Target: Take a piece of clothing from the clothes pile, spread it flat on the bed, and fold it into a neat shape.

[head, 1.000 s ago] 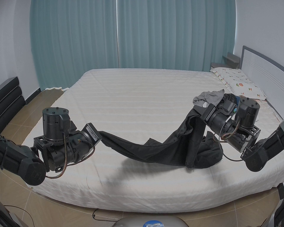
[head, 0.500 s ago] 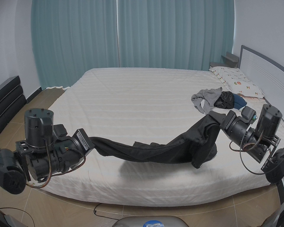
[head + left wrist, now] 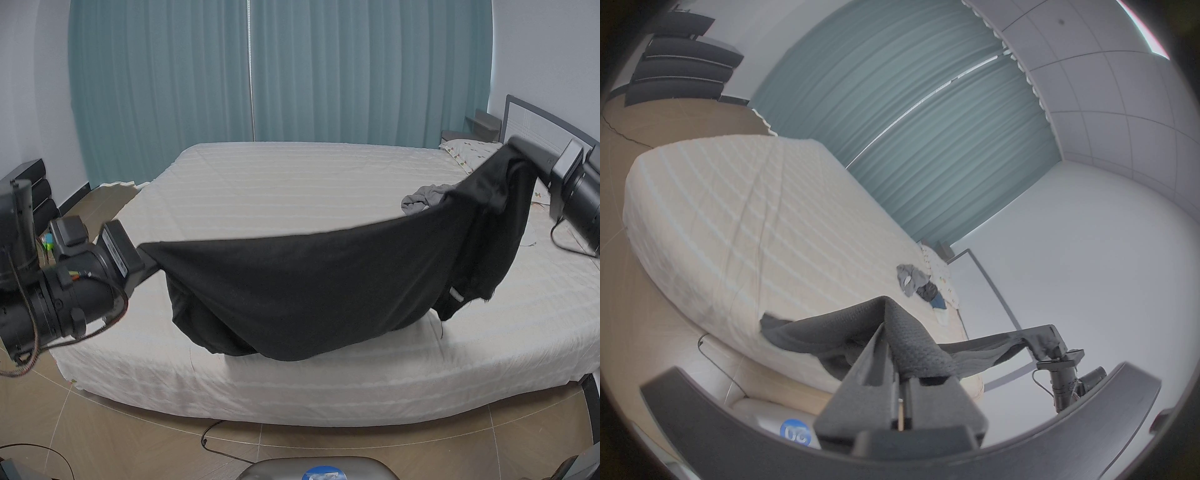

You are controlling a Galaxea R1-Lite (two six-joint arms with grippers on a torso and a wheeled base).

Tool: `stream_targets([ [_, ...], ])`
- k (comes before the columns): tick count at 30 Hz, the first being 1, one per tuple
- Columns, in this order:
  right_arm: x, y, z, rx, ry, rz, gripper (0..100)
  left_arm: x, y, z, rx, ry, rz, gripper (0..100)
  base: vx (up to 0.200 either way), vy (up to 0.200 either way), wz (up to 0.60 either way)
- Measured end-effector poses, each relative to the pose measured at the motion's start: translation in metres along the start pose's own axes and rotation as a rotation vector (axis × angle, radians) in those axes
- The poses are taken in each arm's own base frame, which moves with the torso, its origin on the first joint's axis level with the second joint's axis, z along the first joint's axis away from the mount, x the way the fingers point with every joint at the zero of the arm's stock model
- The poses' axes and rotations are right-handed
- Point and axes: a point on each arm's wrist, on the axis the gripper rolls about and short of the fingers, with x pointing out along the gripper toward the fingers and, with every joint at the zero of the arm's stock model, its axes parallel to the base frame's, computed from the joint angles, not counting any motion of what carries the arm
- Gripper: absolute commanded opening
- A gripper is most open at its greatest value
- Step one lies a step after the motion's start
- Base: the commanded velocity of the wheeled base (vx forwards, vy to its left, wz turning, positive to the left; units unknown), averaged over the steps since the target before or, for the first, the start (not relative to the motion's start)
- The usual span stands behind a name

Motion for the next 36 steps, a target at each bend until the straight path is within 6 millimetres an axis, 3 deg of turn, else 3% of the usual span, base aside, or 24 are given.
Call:
stream_targets([
  [5, 0.012, 0.027, 0.044, -0.014, -0.105, 0.041, 0, 0.007, -0.025, 0.031, -0.006, -0.085, -0.034, 0, 0.000, 0.000, 0.00],
  [10, 0.044, 0.021, 0.050, -0.026, -0.116, 0.010, 0, 0.040, -0.031, 0.047, -0.012, -0.111, 0.001, 0, 0.040, 0.000, 0.00],
  [23, 0.140, -0.046, -0.003, -0.042, -0.079, -0.068, 0, 0.137, 0.001, 0.059, -0.033, -0.087, 0.143, 0, 0.200, 0.000, 0.00],
  [36, 0.180, -0.111, -0.059, -0.068, 0.017, -0.171, 0, 0.219, 0.042, 0.053, -0.040, -0.039, 0.215, 0, 0.200, 0.000, 0.00],
])
